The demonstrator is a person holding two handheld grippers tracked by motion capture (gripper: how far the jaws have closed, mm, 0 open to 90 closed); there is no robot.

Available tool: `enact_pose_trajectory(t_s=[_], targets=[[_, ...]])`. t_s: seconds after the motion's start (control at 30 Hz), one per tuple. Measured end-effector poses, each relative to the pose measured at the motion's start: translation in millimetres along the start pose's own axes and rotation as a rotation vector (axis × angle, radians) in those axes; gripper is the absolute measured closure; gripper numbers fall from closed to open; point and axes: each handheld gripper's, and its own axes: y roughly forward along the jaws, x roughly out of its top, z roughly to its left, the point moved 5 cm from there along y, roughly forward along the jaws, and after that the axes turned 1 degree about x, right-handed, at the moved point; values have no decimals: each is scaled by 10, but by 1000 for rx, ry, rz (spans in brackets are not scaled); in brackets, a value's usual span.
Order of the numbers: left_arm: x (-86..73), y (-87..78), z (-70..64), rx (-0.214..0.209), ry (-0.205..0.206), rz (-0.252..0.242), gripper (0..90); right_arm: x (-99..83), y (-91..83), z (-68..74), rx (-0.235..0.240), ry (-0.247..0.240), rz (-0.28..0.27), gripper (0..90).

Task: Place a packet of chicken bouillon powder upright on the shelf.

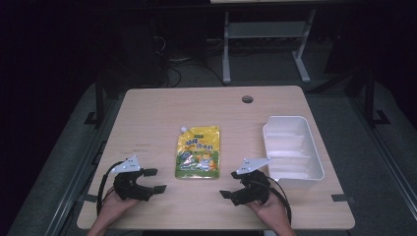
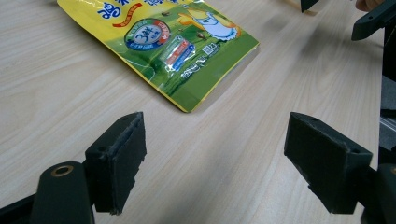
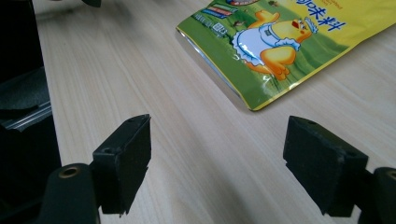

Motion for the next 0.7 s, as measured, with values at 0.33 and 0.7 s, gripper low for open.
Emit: enact_pose_trajectory(t_s=[0.33, 0.7], targets=[[-21, 33, 31, -5, -19, 25, 210, 162, 107, -72, 16, 23, -11, 226], [-15, 59, 31, 8, -21, 38, 211, 480, 247, -202, -14, -11, -7, 489]])
